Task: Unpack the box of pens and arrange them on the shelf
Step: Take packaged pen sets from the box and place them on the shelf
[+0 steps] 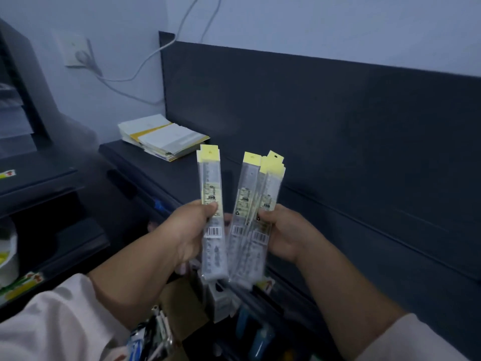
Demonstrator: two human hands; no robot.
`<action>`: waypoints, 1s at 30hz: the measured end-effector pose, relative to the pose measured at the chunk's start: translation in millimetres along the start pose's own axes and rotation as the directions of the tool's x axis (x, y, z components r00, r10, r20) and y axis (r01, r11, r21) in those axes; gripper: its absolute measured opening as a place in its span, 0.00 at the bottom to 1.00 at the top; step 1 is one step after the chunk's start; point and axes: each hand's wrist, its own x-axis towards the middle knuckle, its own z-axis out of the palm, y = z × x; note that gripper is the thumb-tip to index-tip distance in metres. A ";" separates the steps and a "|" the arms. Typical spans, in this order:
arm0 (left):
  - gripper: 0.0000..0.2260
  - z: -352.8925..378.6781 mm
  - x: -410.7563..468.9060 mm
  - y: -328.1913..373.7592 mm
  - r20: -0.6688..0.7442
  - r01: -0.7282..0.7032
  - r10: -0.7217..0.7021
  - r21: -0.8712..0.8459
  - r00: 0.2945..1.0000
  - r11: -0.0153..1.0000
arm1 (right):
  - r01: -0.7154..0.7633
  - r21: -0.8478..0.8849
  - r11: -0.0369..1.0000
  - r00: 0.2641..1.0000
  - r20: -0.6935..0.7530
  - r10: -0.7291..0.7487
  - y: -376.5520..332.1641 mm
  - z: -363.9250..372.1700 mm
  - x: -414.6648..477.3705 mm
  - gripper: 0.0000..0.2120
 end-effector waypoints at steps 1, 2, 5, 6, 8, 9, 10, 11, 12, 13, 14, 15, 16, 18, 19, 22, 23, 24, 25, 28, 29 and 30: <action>0.10 11.3 5.6 -1.7 -0.015 -0.004 0.004 0.008 1.000 1.000 | 0.007 -0.012 1.000 1.000 -0.020 -0.008 -6.3 -14.4 0.1 0.14; 0.09 21.7 10.3 -3.4 -0.021 -0.012 0.012 0.009 1.000 1.000 | 0.015 -0.025 1.000 0.998 -0.053 -0.017 -13.0 -28.3 0.5 0.14; 0.06 53.4 24.8 -8.2 -0.043 -0.009 0.010 0.031 0.999 0.999 | 0.038 -0.063 0.997 0.990 -0.133 -0.047 -31.1 -66.5 1.0 0.16; 0.07 65.2 29.0 -10.5 -0.043 -0.011 0.013 0.048 0.999 0.999 | 0.043 -0.070 0.997 0.992 -0.119 -0.051 -36.6 -77.2 0.0 0.16; 0.16 90.5 39.9 -18.0 -0.013 0.016 -0.015 0.109 1.000 0.994 | 0.050 -0.082 0.995 0.996 -0.066 -0.056 -44.5 -91.8 -3.0 0.14; 0.22 104.0 45.3 -22.1 0.011 0.035 -0.037 0.133 0.999 0.990 | 0.053 -0.096 0.994 0.998 -0.042 -0.057 -46.5 -96.6 -4.0 0.14; 0.24 118.7 46.6 -25.4 0.046 0.064 -0.070 0.135 0.996 0.989 | 0.056 -0.117 0.992 0.998 -0.021 -0.058 -47.5 -100.7 -3.8 0.14; 0.21 134.1 44.0 -26.7 0.066 0.081 -0.091 0.131 0.994 0.988 | 0.055 -0.144 0.988 0.998 -0.012 -0.057 -47.8 -104.8 -3.0 0.14; 0.16 149.0 39.0 -27.2 0.084 0.091 -0.102 0.127 0.991 0.988 | 0.049 -0.167 0.985 0.999 -0.011 -0.051 -48.1 -110.0 -1.6 0.14; 0.14 161.5 38.3 -29.6 0.100 0.092 -0.103 0.110 0.990 0.990 | 0.043 -0.181 0.982 0.999 -0.010 -0.045 -49.0 -116.6 -1.3 0.14; 0.14 172.3 40.7 -34.6 0.123 0.096 -0.107 0.092 0.987 0.991 | 0.040 -0.187 0.982 0.999 -0.008 -0.043 -50.4 -124.0 -0.9 0.14; 0.15 180.5 46.3 -40.6 0.144 0.102 -0.113 0.085 0.983 0.991 | 0.044 -0.190 0.981 0.999 -0.003 -0.045 -52.0 -131.7 -1.5 0.13; 0.16 189.7 47.8 -45.8 0.177 0.107 -0.118 0.073 0.977 0.992 | 0.054 -0.201 0.978 0.999 0.005 -0.054 -53.8 -139.0 -2.7 0.13; 0.16 202.2 49.5 -52.3 0.220 0.108 -0.126 0.093 0.967 0.990 | 0.076 -0.237 0.969 0.997 -0.002 -0.079 -53.9 -152.0 -3.9 0.13; 0.16 207.4 53.2 -57.8 0.197 0.085 -0.116 0.159 0.973 0.984 | 0.084 -0.261 0.962 0.996 -0.017 -0.091 -53.5 -157.3 -5.0 0.12; 0.21 212.9 63.1 -68.1 0.103 -0.056 -0.011 0.621 0.995 0.782 | 0.110 -0.370 0.923 0.991 -0.025 -0.128 -55.4 -176.2 -7.2 0.10; 0.21 211.0 66.1 -69.6 0.098 -0.100 0.041 0.724 0.994 0.682 | 0.119 -0.431 0.895 0.990 -0.018 -0.140 -58.5 -182.8 -9.7 0.10; 0.19 208.7 69.6 -71.7 0.127 -0.164 0.104 0.778 0.986 0.607 | 0.133 -0.539 0.832 0.986 -0.015 -0.168 -62.7 -189.7 -12.1 0.11; 0.15 205.2 74.2 -74.8 0.182 -0.258 0.192 0.801 0.964 0.541 | 0.143 -0.686 0.713 0.977 -0.019 -0.214 -66.8 -196.9 -13.8 0.13; 0.08 202.4 75.1 -74.6 0.333 -0.492 0.618 0.865 0.712 0.101 | 0.106 -0.963 0.247 0.949 0.024 -0.315 -75.8 -212.6 -17.9 0.18; 0.14 201.2 78.3 -74.8 0.407 -0.502 0.683 0.862 0.607 -0.068 | 0.087 -0.986 0.145 0.950 0.038 -0.310 -76.1 -215.6 -19.0 0.19; 0.21 202.4 79.4 -72.6 0.491 -0.517 0.694 0.833 0.527 -0.197 | 0.076 -0.995 0.069 0.954 0.052 -0.296 -74.1 -218.5 -19.6 0.20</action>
